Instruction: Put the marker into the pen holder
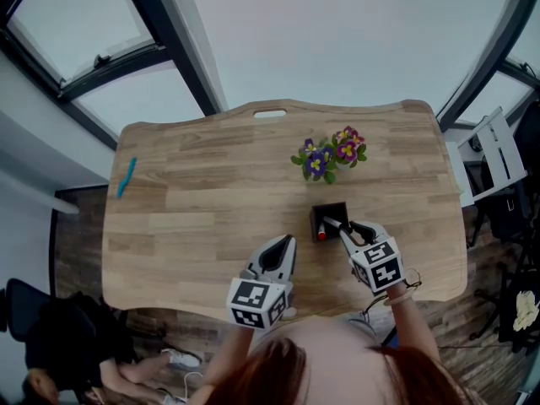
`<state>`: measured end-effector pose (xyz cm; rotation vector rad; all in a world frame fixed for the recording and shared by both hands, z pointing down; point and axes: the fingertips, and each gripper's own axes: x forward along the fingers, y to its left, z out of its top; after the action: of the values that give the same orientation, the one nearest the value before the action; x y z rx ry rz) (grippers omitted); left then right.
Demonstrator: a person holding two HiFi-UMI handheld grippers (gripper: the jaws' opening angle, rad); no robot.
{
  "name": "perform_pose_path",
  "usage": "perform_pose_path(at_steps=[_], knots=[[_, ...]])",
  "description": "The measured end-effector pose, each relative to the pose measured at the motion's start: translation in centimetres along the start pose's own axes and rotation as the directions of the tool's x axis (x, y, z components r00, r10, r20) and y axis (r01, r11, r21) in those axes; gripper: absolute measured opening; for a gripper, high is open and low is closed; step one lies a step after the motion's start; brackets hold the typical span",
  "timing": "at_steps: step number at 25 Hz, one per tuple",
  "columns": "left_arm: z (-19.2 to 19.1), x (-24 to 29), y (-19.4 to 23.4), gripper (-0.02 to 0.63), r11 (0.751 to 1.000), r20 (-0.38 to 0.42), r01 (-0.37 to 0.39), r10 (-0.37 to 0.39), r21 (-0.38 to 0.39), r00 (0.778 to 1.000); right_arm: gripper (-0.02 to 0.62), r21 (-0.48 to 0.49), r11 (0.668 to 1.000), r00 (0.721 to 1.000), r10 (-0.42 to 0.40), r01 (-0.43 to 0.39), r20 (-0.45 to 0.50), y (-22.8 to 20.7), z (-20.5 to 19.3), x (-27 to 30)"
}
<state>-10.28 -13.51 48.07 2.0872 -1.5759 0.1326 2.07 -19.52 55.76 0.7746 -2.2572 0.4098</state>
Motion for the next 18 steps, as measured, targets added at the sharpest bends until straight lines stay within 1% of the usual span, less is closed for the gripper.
perform_pose_path(at_steps=[6, 11, 18], knots=[[0.7, 0.1, 0.2, 0.003, 1.000, 0.011, -0.005, 0.005, 0.024, 1.000, 0.091, 0.015, 1.000, 0.997, -0.023, 0.022, 0.073, 0.0, 1.1, -1.1], [1.7, -0.1, 0.3, 0.002, 0.999, 0.032, -0.018, 0.017, 0.039, 0.999, 0.091, 0.058, 0.997, 0.988, -0.056, 0.048, 0.141, -0.2, 1.9, -2.2], [3.2, -0.8, -0.1, 0.002, 0.996, 0.065, -0.042, 0.036, 0.081, 0.997, 0.065, 0.124, 0.989, 0.955, -0.112, 0.080, 0.276, -0.4, 3.8, -4.8]])
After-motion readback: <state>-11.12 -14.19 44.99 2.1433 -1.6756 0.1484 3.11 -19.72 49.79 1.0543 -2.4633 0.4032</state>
